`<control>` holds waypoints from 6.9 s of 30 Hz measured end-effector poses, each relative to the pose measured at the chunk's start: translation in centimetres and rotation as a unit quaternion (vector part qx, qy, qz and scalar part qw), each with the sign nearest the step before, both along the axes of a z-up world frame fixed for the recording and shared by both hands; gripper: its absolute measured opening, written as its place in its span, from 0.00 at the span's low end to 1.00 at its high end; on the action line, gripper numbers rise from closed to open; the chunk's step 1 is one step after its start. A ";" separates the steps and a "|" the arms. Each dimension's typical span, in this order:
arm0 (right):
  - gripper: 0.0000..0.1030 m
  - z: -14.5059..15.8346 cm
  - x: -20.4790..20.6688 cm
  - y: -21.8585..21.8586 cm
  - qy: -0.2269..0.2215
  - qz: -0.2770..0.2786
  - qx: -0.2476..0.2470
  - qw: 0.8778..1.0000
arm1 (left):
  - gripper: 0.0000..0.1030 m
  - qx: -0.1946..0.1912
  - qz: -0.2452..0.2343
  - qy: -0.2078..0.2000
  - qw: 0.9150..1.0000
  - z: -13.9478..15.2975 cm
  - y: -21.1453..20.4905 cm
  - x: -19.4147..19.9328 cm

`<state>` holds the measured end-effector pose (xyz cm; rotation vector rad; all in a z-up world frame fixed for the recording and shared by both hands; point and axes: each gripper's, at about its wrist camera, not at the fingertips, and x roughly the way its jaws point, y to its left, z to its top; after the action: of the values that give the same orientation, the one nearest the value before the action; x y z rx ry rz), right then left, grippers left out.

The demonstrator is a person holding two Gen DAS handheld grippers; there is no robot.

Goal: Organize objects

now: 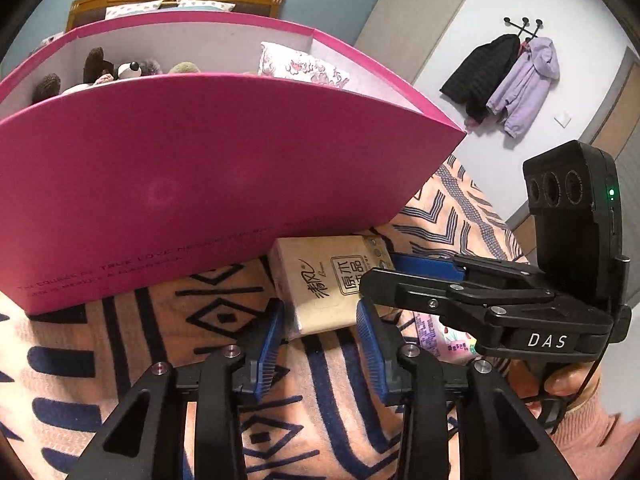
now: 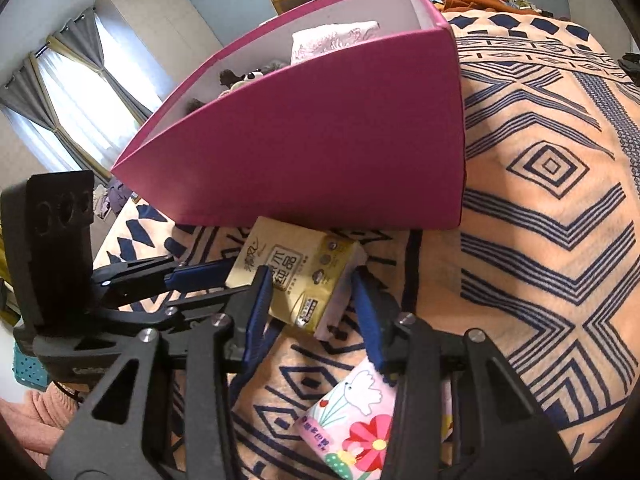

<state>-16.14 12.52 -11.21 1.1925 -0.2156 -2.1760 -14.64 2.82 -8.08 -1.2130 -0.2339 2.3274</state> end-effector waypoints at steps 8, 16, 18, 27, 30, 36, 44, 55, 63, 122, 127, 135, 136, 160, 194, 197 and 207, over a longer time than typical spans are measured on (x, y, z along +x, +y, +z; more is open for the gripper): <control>0.42 0.1 0.4 0.2 0.003 -0.002 -0.010 1.000 | 0.36 -0.016 0.003 0.021 1.000 0.2 0.3 0.3; 0.42 0.0 0.4 0.3 0.001 -0.002 -0.009 1.000 | 0.36 -0.014 0.006 0.025 1.000 0.4 0.0 0.3; 0.42 0.0 0.3 0.2 0.000 -0.005 -0.007 1.000 | 0.36 -0.014 0.010 0.025 1.000 0.3 -0.1 0.2; 0.42 -0.1 0.1 -0.3 0.005 -0.003 0.009 1.000 | 0.34 0.003 0.003 0.010 1.000 -0.1 -0.4 0.0; 0.42 -0.1 0.2 -0.2 0.006 -0.002 0.006 1.000 | 0.34 0.004 0.004 0.011 1.000 -0.1 -0.3 0.1; 0.42 0.3 0.8 0.1 0.014 -0.004 -0.001 1.000 | 0.34 0.002 0.004 0.028 1.000 0.7 -0.3 0.7; 0.42 2.5 2.3 0.1 0.059 -0.010 -0.006 0.998 | 0.34 -0.008 -0.004 0.066 0.998 2.6 0.0 2.1; 0.42 4.6 3.9 0.3 0.101 -0.009 -0.015 0.995 | 0.34 -0.006 -0.002 0.098 0.995 5.4 0.0 3.4; 0.42 6.2 4.4 0.8 0.125 -0.012 -0.022 0.992 | 0.34 -0.012 -0.006 0.118 0.993 6.9 0.7 3.8; 0.42 10.2 2.8 1.7 0.180 -0.016 -0.027 0.983 | 0.34 -0.009 0.000 0.141 0.990 10.5 1.6 1.1; 0.42 10.5 2.5 1.8 0.181 -0.019 -0.030 0.983 | 0.34 -0.009 0.001 0.143 0.990 10.7 1.7 0.7; 0.42 11.0 2.3 1.8 0.187 -0.021 -0.029 0.982 | 0.34 -0.003 0.002 0.142 0.990 10.9 1.7 0.2; 0.42 11.0 2.3 1.9 0.187 -0.021 -0.029 0.982 | 0.34 -0.003 0.002 0.142 0.990 10.9 1.7 0.0; 0.42 11.6 1.2 1.7 0.190 -0.020 -0.032 0.981 | 0.34 -0.002 0.011 0.139 0.990 11.1 1.5 -1.6; 0.42 11.8 -0.4 1.2 0.190 -0.020 -0.026 0.981 | 0.34 -0.009 0.011 0.125 0.992 10.6 1.9 -3.7; 0.42 11.6 -0.7 1.3 0.185 -0.021 -0.027 0.982 | 0.34 -0.009 0.012 0.122 0.992 10.5 1.9 -4.0; 0.42 11.4 -1.4 1.5 0.176 -0.026 -0.027 0.984 | 0.34 -0.010 0.012 0.115 0.993 10.2 2.3 -4.5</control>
<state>-17.56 14.07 0.17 0.7629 -0.1531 -2.3665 -19.14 5.11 2.16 -0.9452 -0.1445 2.4699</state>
